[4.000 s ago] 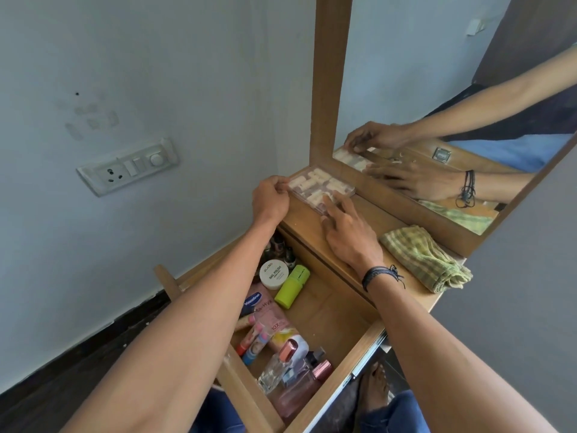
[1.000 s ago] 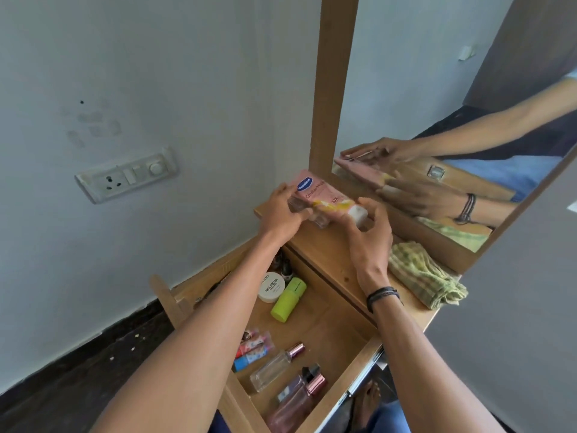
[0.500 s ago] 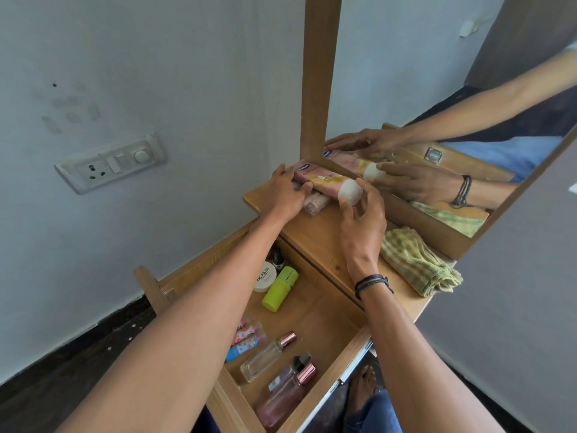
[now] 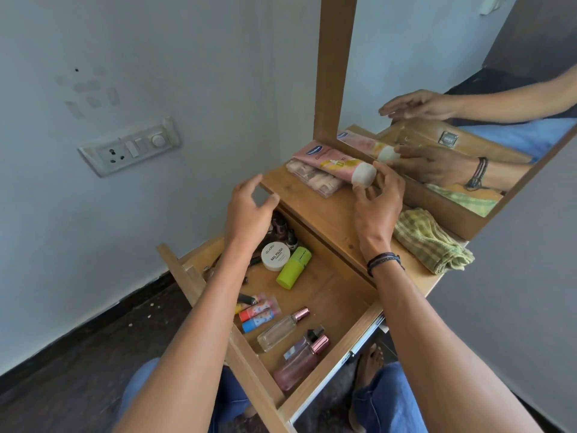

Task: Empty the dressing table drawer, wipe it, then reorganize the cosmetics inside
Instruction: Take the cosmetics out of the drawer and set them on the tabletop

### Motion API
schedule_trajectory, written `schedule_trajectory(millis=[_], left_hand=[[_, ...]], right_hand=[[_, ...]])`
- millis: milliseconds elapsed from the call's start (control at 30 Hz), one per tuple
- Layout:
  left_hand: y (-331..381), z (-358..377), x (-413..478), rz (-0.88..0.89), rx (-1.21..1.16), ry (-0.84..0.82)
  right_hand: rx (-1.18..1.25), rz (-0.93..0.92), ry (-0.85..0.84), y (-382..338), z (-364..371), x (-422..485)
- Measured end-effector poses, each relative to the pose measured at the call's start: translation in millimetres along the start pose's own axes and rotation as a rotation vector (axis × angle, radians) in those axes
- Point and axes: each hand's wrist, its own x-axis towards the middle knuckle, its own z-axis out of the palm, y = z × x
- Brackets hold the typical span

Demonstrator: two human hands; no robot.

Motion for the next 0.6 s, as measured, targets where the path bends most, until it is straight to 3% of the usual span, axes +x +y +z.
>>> schedule_trajectory(millis=[333,500,600], left_hand=[[-63.0,-37.3,-71.6,-0.044,0.209,0.09],[-76.1,-29.2,-70.3,-0.019,0.422,-0.028],[-76.3,-24.7,-71.7,-0.012,0.525,-0.076]], right_hand=[[-0.103,-0.054,0.03,-8.1,-1.3,-7.5],[-0.291,-0.403,0.056,-15.8,1.6,-22.6],[-0.429,-0.655,-0.158,-21.7,5.7,-47.1]])
